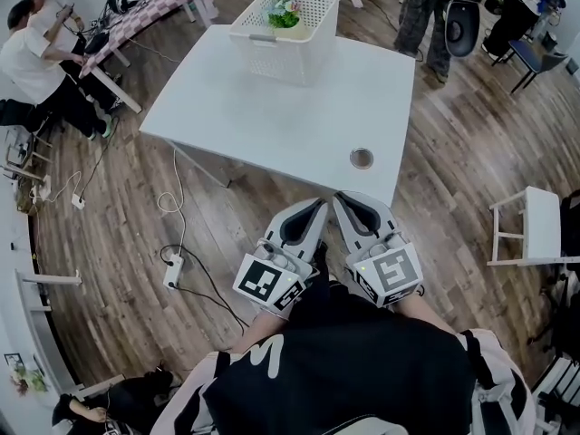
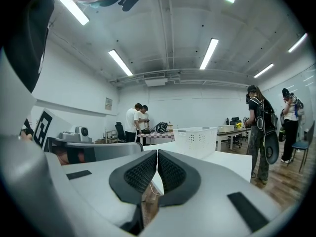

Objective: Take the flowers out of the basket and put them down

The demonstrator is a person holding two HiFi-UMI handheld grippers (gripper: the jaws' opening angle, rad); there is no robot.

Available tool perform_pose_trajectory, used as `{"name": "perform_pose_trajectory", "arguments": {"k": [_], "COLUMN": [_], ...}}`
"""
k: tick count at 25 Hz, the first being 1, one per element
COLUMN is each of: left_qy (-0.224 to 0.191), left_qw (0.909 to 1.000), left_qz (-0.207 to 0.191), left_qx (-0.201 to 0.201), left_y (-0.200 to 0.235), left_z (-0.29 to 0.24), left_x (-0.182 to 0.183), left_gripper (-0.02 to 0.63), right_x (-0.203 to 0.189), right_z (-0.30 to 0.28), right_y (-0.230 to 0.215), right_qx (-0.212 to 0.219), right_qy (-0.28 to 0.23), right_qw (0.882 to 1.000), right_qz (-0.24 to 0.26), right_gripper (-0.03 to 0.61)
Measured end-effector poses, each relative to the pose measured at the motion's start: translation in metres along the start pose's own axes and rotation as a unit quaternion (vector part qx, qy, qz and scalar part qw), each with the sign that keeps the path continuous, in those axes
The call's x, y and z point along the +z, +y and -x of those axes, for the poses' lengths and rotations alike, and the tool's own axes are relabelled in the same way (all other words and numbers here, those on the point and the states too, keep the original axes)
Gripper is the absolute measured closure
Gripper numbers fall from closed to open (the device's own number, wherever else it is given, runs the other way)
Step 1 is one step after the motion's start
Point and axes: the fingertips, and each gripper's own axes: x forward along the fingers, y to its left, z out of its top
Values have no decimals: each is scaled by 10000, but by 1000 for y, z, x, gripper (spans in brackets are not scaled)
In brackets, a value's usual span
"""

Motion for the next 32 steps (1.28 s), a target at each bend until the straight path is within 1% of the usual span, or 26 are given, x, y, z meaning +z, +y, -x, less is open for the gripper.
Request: {"name": "perform_pose_trajectory", "arguments": {"k": [4, 14, 18, 22, 32], "left_qy": [-34, -16, 2, 2, 108], "left_qw": [10000, 10000, 9999, 9997, 9988], "left_qz": [-15, 18, 51, -8, -7], "left_qx": [35, -81, -153, -253, -483], "left_y": [11, 47, 73, 102, 183], "left_z": [-2, -25, -44, -65, -114], "left_x": [4, 4, 6, 16, 39], "left_gripper": [609, 609, 609, 609, 609], "right_x": [3, 8, 7, 15, 34], "right_z": [-11, -48, -74, -106, -192], "right_y": [-1, -21, -38, -57, -96], "right_qx": [40, -73, -164, -279, -503], "right_qy": [-20, -35, -3, -58, -67], "right_qw": [10000, 9999, 9999, 9996, 9987], "right_qz": [34, 83, 47, 43, -29], "right_gripper": [560, 560, 560, 560, 560]}}
